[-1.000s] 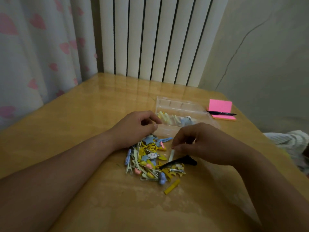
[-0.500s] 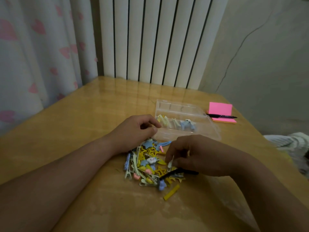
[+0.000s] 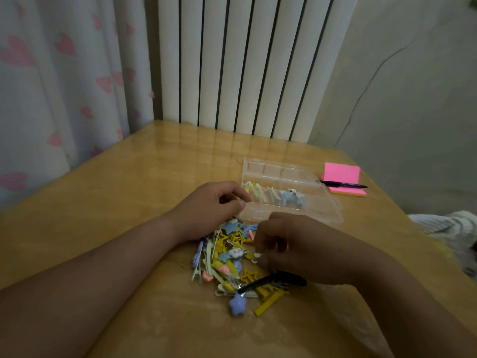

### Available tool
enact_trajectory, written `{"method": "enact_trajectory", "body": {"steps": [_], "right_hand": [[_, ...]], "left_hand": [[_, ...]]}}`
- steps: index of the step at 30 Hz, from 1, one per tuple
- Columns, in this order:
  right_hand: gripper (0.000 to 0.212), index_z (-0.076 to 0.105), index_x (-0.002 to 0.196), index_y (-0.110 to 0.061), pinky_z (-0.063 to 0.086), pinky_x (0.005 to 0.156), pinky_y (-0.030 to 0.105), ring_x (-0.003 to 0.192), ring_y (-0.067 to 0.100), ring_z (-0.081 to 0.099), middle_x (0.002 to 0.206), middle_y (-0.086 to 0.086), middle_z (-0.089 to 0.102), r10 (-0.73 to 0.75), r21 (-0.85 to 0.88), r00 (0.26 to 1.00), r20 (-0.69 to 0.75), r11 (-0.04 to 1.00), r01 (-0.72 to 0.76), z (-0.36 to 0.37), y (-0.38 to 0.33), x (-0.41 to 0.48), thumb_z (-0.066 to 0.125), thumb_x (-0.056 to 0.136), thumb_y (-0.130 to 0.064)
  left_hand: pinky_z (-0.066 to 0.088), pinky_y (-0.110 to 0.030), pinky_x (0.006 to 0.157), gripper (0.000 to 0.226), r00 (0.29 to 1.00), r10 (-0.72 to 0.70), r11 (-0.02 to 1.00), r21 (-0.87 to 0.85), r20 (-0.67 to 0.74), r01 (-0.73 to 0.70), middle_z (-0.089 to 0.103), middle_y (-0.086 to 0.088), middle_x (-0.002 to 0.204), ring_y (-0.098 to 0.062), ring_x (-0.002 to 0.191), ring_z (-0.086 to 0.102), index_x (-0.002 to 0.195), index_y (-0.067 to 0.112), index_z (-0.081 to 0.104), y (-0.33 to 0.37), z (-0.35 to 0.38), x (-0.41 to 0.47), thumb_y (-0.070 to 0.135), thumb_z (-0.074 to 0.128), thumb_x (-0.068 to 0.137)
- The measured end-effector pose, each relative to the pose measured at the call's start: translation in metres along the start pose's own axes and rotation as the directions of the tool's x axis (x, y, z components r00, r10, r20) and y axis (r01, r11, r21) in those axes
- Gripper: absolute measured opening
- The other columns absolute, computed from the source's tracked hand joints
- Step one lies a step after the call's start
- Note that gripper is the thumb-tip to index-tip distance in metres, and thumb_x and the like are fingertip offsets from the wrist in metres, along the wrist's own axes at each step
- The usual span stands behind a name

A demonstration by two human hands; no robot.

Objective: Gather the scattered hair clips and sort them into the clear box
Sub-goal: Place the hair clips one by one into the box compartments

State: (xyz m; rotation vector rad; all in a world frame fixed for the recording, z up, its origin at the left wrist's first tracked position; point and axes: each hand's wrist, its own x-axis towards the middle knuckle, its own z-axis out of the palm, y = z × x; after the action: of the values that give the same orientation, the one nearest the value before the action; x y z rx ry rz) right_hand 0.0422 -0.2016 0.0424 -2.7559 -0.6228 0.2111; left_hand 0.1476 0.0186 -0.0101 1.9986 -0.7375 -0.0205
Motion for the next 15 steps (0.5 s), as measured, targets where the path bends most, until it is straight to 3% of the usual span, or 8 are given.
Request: {"method": "enact_trajectory", "body": {"steps": [4, 10, 12, 15], "right_hand": [[0.008, 0.065, 0.094, -0.033, 0.047, 0.065, 0.018, 0.075, 0.001, 0.057, 0.089, -0.022, 0.063, 0.053, 0.166, 0.983, -0.173, 0.986, -0.024, 0.001, 0.008, 0.002, 0.072, 0.096, -0.032], [0.014, 0.069, 0.107, -0.028, 0.053, 0.067, 0.023, 0.075, 0.008, 0.069, 0.086, -0.006, 0.073, 0.165, 0.395, 0.923, -0.348, 0.919, -0.016, 0.0, 0.018, 0.006, 0.073, 0.097, -0.02], [0.014, 0.07, 0.11, -0.023, 0.056, 0.065, 0.024, 0.074, 0.01, 0.071, 0.084, -0.004, 0.074, 0.234, 0.443, 0.861, -0.452, 0.896, -0.011, -0.01, 0.025, 0.004, 0.071, 0.098, -0.017], [0.011, 0.07, 0.11, -0.017, 0.057, 0.065, 0.029, 0.076, 0.015, 0.073, 0.087, 0.001, 0.076, 0.409, 0.545, 0.685, -0.602, 0.838, -0.022, -0.029, 0.046, 0.002, 0.07, 0.099, -0.016]], "left_hand": [[0.052, -0.026, 0.071, 0.013, 1.0, -0.006, 1.0, -0.026, 0.001, 0.006, 0.073, -0.006, 0.094, -0.021, 0.084, 0.067, 0.109, 0.031, 0.076, 0.001, 0.0, 0.0, 0.025, 0.065, 0.105], [0.057, -0.038, 0.083, 0.013, 1.0, -0.006, 0.999, -0.034, 0.003, 0.006, 0.074, -0.003, 0.094, -0.021, 0.09, 0.07, 0.11, 0.032, 0.076, -0.001, 0.0, 0.001, 0.027, 0.065, 0.105], [0.058, -0.039, 0.083, 0.013, 1.0, -0.008, 0.999, -0.041, 0.005, 0.008, 0.074, -0.001, 0.093, -0.019, 0.089, 0.07, 0.109, 0.033, 0.076, -0.002, 0.0, 0.002, 0.028, 0.065, 0.105], [0.058, -0.04, 0.084, 0.013, 1.0, -0.012, 0.999, -0.04, -0.002, 0.012, 0.074, 0.002, 0.091, -0.017, 0.088, 0.07, 0.107, 0.035, 0.076, -0.003, 0.001, 0.002, 0.029, 0.065, 0.105]]}}
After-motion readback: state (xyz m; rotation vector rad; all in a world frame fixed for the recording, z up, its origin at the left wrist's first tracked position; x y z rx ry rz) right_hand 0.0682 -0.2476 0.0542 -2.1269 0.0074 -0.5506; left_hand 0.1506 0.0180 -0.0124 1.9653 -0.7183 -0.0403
